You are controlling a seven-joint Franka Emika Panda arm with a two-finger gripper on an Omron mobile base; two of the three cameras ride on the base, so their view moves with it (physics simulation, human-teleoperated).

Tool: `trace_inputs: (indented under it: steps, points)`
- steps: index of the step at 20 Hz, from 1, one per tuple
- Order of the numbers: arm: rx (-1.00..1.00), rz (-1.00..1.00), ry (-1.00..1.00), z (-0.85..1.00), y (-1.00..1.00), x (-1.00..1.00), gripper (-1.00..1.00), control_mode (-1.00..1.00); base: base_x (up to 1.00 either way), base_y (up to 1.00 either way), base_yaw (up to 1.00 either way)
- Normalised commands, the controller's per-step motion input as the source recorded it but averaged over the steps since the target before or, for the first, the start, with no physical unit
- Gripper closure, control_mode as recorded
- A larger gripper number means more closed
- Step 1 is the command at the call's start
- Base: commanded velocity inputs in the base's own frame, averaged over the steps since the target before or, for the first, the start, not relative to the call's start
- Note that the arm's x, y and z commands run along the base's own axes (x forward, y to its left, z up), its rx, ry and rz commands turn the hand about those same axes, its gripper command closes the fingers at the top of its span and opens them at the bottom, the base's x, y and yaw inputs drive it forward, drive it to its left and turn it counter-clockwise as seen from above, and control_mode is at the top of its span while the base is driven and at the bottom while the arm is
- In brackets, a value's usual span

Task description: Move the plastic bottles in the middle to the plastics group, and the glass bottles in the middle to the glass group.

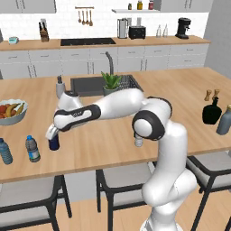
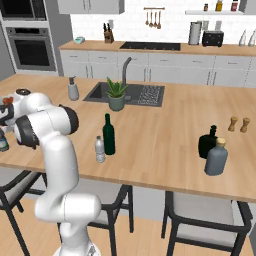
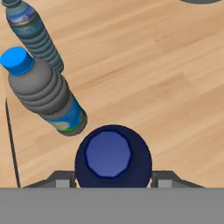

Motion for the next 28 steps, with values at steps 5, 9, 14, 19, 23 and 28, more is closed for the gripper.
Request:
trace_inputs:
  steps: [5, 9, 14, 19, 23, 28]
  points:
    - [0.00, 0.04, -0.09, -0.04, 0.04, 0.04, 1.00, -1.00, 0.00, 0.00, 0.00]
    - [0.00, 0.04, -0.01, -0.02, 0.09, 0.06, 1.00, -1.00, 0.00, 0.00, 0.00]
    - [0.00, 0.04, 0.05, -0.17, 0.00, 0.05, 1.00, -1.00, 0.00, 0.00, 0.00]
    - [0.00, 0.03, 0.02, -0.37, 0.00, 0.02, 1.00, -1.00, 0.00, 0.00, 0.00]
    - [0.00, 0.02, 0.00, -0.22, 0.00, 0.00, 1.00, -1.00, 0.00, 0.00, 0.00]
    - [0.00, 0.01, -0.01, -0.03, 0.00, 0.00, 1.00, -1.00, 0.00, 0.00, 0.00]
